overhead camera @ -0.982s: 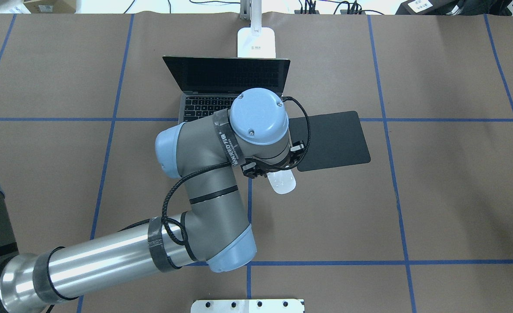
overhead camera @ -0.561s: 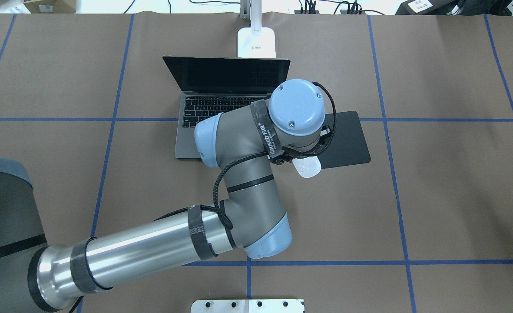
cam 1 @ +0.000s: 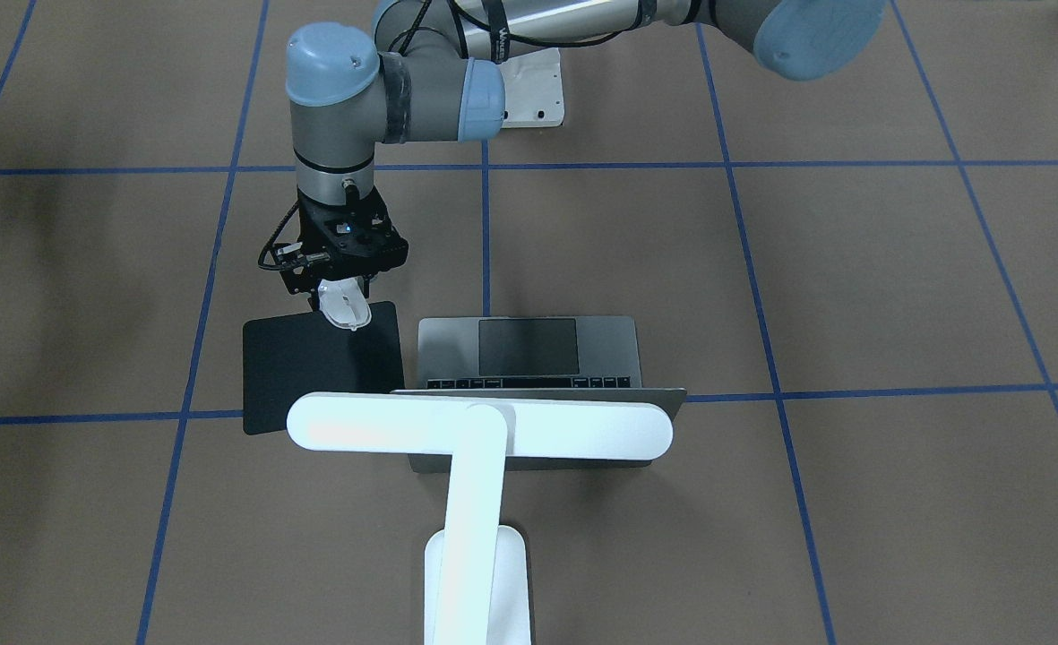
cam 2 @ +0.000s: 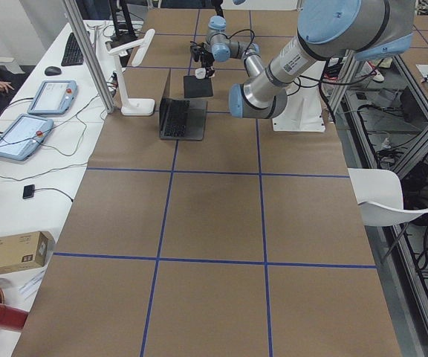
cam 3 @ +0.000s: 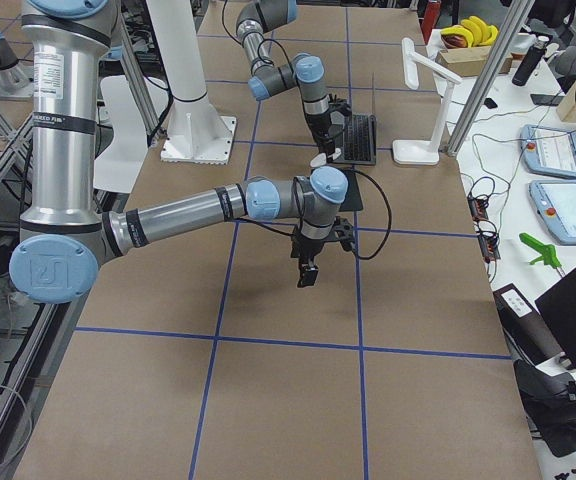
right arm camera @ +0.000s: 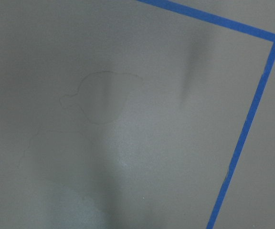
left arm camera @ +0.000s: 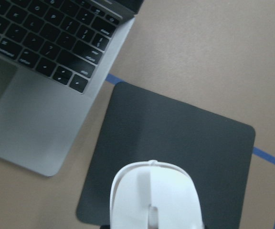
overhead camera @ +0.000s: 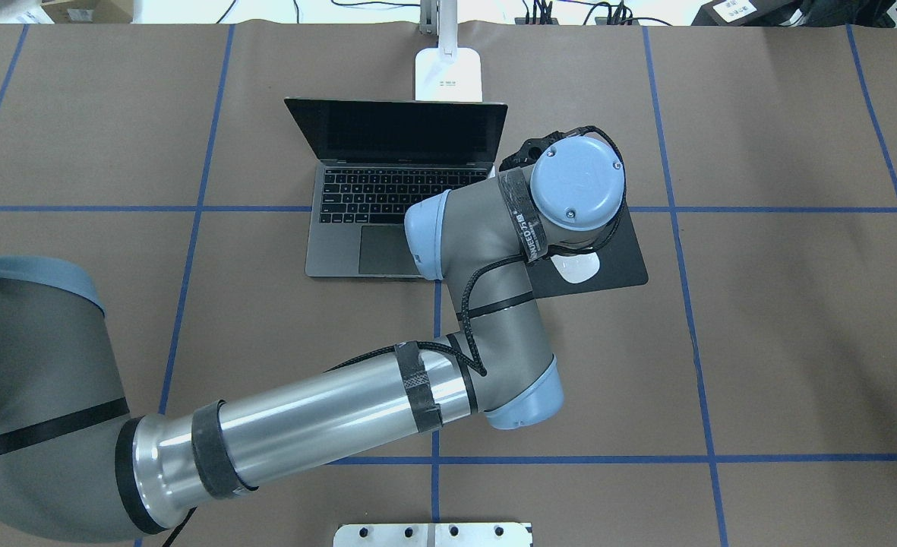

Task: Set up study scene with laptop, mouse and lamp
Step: 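Carry the white mouse with the left gripper over the mouse pad, then lower the mouse onto the pad and open the left gripper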

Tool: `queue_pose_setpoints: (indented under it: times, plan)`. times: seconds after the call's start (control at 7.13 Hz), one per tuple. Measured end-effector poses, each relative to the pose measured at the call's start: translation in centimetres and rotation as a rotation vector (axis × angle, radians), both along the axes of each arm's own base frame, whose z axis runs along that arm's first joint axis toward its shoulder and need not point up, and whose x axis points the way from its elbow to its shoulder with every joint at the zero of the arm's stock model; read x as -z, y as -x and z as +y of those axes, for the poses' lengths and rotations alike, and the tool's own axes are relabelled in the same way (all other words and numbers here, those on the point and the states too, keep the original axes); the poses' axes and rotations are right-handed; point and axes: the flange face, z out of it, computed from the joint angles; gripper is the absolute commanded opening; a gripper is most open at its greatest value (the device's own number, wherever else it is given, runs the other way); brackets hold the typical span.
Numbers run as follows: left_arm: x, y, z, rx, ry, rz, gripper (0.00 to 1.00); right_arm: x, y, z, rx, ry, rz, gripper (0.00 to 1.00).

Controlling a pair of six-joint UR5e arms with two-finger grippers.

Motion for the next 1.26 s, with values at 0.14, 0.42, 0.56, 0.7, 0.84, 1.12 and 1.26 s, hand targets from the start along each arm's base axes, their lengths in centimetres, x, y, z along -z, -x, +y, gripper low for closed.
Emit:
queue_pose_setpoints:
  times: [0.14, 0.42, 0.56, 0.7, 0.84, 1.12, 1.26]
  plan:
    - [-0.7, -0.8, 0.0, 0.014, -0.005, -0.013, 0.52, 0.1, 0.0, 0.1, 0.0, 0.002, -0.007, 1.0]
    - [-2.2, -2.8, 1.0, 0.047, -0.017, -0.041, 0.52, 0.0, 0.0, 0.2, 0.002, 0.005, -0.011, 1.0]
    - [-2.8, -3.5, 1.4, 0.065, -0.024, -0.049, 0.52, -0.1, 0.0, 0.2, 0.004, 0.006, -0.011, 1.0]
    - [-3.1, -3.8, 1.4, 0.083, -0.03, -0.056, 0.63, -0.2, 0.0, 0.3, 0.005, 0.006, -0.011, 1.0]
    - [-3.4, -3.9, 1.2, 0.103, -0.039, -0.065, 0.85, -0.2, 0.0, 0.3, 0.006, 0.007, -0.011, 1.0]
    - [-3.6, -3.9, 0.9, 0.134, -0.051, -0.073, 0.99, -0.3, 0.0, 0.3, 0.007, 0.007, -0.011, 1.0]
    - [-3.5, -3.8, 0.9, 0.143, -0.052, -0.073, 0.99, -0.3, 0.0, 0.4, 0.007, 0.009, -0.014, 1.0]
